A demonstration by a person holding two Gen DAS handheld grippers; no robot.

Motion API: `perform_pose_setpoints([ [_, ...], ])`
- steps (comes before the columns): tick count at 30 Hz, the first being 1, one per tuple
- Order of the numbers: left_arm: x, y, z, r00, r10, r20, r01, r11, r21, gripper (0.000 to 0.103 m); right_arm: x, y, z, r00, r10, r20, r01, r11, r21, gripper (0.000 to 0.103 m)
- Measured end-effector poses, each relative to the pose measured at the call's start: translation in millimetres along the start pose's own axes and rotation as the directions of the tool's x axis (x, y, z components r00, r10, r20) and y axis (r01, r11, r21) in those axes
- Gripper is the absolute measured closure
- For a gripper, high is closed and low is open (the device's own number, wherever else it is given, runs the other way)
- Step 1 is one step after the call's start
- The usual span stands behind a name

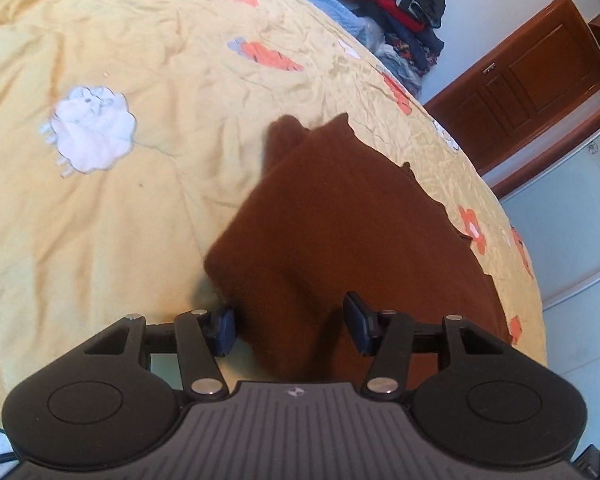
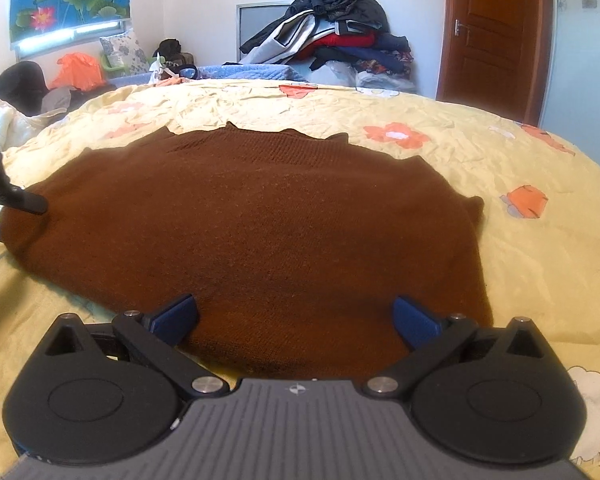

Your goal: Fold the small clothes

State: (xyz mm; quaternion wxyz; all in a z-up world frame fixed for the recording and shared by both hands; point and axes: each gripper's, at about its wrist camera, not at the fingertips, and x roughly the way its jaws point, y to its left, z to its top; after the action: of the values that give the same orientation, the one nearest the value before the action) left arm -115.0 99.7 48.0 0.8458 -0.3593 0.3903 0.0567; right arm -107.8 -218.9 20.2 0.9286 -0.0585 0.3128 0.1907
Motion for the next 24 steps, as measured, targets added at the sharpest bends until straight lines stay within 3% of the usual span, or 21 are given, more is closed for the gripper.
perform_pose_setpoints([
  [1,-0.1,-1.9,-1.0,1.000,0.015,0.007,-0.015,1.000,-0.003,0.057,-0.1,0.2,0.2,1.000,0.003,0.000,-0.003,1.000,0.000,0.000],
  [2,-0.1,-3.3,-1.7,0.999,0.036,0.014,-0.036,0.999,-0.005,0.078,-0.1,0.1,0.4,1.000,0.006,-0.001,-0.006,1.000,-0.001,0.000],
  [6,-0.1,-11.2,1.8,0.995,0.093,0.031,-0.093,0.996,0.005,0.087,-2.8,-0.9,4.7,1.000,0.022,-0.017,-0.022,1.000,0.012,0.000],
  [8,-4.7,-35.9,1.7,0.988,0.134,0.080,-0.143,0.982,0.119,0.088,-8.8,-12.7,13.0,0.996,0.085,-0.014,-0.083,0.991,0.108,0.000],
  [10,-8.5,-73.8,-4.2,0.979,0.142,0.147,-0.180,0.938,0.295,0.088,-16.2,-37.7,25.6,0.981,0.190,0.037,-0.193,0.944,0.268,0.000],
  [11,-9.8,-98.2,-12.0,0.976,0.124,0.178,-0.187,0.895,0.406,0.089,-18.3,-51.3,32.9,0.970,0.233,0.066,-0.242,0.907,0.345,0.000],
  [12,-8.6,-124.9,-23.9,0.974,0.104,0.201,-0.197,0.828,0.526,0.089,-18.2,-65.6,40.6,0.958,0.273,0.090,-0.285,0.864,0.414,0.000],
  [14,3.3,-170.2,-58.3,0.976,0.061,0.208,-0.196,0.657,0.728,0.089,-8.4,-92.5,56.1,0.922,0.370,0.118,-0.374,0.765,0.524,0.000],
  [15,12.7,-185.5,-78.0,0.981,0.042,0.191,-0.180,0.576,0.798,0.089,2.3,-103.9,62.9,0.893,0.434,0.119,-0.420,0.711,0.564,0.000],
  [17,32.5,-203.6,-116.1,0.987,0.025,0.160,-0.155,0.440,0.885,0.089,29.8,-119.9,73.2,0.842,0.531,0.093,-0.465,0.629,0.623,0.000],
  [19,45.4,-208.1,-140.2,0.990,0.022,0.137,-0.135,0.384,0.914,0.089,56.4,-128.6,78.6,0.830,0.556,0.045,-0.438,0.600,0.669,0.000],
  [21,51.3,-207.1,-152.8,0.989,0.031,0.147,-0.149,0.349,0.925,0.089,79.5,-130.6,78.3,0.804,0.595,-0.002,-0.420,0.569,0.707,0.000],
  [22,51.5,-205.9,-155.1,0.987,0.030,0.160,-0.161,0.335,0.928,0.089,85.9,-130.2,77.6,0.793,0.609,-0.002,-0.425,0.555,0.715,0.000],
  [24,49.3,-204.3,-152.1,0.987,0.027,0.161,-0.161,0.334,0.929,0.089,91.7,-128.3,79.4,0.775,0.632,0.006,-0.445,0.539,0.715,0.000],
])
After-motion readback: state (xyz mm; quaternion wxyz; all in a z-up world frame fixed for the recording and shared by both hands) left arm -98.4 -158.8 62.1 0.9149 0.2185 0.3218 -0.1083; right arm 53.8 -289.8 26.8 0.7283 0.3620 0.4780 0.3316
